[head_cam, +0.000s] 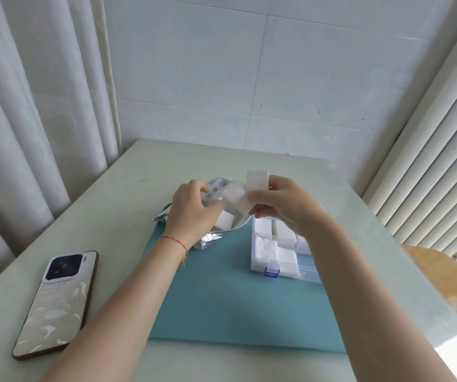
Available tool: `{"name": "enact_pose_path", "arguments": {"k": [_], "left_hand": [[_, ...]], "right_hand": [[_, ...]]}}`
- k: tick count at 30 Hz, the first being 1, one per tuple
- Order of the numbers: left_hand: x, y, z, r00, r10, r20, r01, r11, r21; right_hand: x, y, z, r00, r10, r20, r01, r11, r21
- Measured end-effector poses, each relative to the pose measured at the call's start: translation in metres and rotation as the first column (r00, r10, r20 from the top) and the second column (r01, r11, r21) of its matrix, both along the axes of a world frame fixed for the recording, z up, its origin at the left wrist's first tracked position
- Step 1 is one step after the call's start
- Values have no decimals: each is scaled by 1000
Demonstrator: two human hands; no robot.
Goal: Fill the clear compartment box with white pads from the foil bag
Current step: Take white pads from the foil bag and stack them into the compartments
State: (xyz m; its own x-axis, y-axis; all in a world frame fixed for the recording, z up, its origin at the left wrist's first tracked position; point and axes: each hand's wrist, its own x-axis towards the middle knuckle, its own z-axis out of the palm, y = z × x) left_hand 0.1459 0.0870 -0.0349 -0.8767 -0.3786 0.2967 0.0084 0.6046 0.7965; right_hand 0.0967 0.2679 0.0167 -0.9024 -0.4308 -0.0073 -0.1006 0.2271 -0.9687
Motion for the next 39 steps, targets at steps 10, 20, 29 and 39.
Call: {"name": "enact_pose_path", "arguments": {"k": [10,20,29,39], "left_hand": [[-7,49,37,965,-240,-108,256,766,589],[-24,60,36,974,-205,-96,219,749,625],[-17,53,37,921,-374,-111,340,632,696],[-18,48,34,892,-432,-132,381,564,732]], "right_hand": [[-8,26,0,996,-58,72,82,912,-401],[-27,51,1,994,-104,-39,88,953,-291],[-19,40,-1,991,-111,-75,98,982,-162],[-17,34,-4,976,-159,-150,149,986,-79]]}}
